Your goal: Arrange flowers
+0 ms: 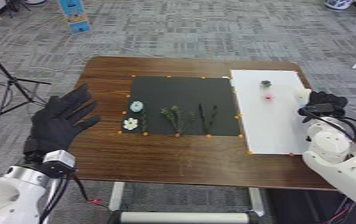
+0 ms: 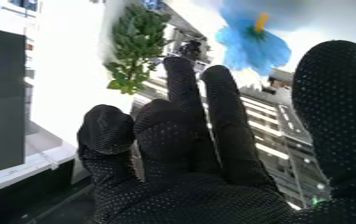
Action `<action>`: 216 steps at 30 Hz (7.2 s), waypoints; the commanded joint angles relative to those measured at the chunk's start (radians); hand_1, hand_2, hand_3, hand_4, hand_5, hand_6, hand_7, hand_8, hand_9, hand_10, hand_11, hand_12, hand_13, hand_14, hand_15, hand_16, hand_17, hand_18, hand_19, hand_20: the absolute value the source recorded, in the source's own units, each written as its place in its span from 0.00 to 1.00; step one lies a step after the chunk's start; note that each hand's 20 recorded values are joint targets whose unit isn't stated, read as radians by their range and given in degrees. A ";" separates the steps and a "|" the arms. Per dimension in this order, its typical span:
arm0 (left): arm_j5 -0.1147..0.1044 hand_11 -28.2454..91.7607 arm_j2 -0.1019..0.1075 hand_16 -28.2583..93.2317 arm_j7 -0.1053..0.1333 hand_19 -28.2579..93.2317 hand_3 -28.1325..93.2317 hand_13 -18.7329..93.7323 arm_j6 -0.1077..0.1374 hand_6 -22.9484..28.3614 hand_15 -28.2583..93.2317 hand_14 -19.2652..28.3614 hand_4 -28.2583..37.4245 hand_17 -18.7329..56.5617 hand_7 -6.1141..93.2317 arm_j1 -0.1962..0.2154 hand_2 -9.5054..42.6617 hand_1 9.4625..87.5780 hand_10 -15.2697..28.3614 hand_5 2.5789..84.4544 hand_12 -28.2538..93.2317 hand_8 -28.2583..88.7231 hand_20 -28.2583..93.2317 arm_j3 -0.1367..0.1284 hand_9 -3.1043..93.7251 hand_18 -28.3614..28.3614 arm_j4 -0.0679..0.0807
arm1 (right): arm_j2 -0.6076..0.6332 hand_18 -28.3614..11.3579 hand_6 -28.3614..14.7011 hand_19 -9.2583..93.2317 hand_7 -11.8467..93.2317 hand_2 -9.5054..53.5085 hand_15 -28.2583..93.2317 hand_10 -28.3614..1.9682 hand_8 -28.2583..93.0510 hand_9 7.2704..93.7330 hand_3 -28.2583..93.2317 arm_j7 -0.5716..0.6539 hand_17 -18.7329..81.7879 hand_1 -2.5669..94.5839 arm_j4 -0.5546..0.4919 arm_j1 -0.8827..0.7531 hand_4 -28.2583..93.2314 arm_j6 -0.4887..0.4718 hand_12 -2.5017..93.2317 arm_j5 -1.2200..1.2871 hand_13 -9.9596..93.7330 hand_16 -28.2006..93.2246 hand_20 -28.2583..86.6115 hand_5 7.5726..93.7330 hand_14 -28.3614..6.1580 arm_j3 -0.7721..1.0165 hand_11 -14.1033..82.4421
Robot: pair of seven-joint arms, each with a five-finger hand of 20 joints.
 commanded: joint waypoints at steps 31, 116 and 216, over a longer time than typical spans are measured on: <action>0.003 0.32 0.007 0.28 0.020 0.57 0.79 0.31 0.006 0.51 0.33 0.68 0.00 0.07 0.20 0.082 0.08 0.13 0.57 0.30 0.38 0.18 0.28 -0.155 0.24 0.96 -0.045 | -0.122 0.19 0.74 1.00 0.53 0.00 0.94 0.74 0.23 0.89 0.90 -0.415 0.61 0.55 -0.115 0.178 0.00 0.362 0.51 0.074 0.82 0.51 0.81 0.75 0.68 -0.187 0.44; -0.008 0.32 0.012 0.28 0.036 0.55 0.79 0.31 0.010 0.51 0.32 0.68 0.00 0.07 0.20 0.115 0.07 0.14 0.57 0.31 0.38 0.18 0.29 -0.176 0.24 0.92 -0.056 | -0.424 0.18 0.70 1.00 0.39 0.00 0.95 0.62 0.11 0.63 0.94 -0.187 0.55 0.40 -0.125 0.538 0.01 0.215 0.31 -0.019 0.75 0.51 0.80 0.56 0.64 -0.509 0.48; -0.007 0.32 0.012 0.28 0.017 0.55 0.79 0.32 0.032 0.51 0.32 0.68 0.00 0.07 0.20 0.139 0.09 0.13 0.57 0.31 0.38 0.18 0.29 -0.191 0.24 0.92 -0.065 | -0.384 0.19 0.71 1.00 0.52 0.00 0.94 0.71 0.26 0.90 0.91 -0.317 0.64 0.53 -0.134 0.454 0.01 0.183 0.52 0.076 0.83 0.51 0.83 0.78 0.68 -0.513 0.36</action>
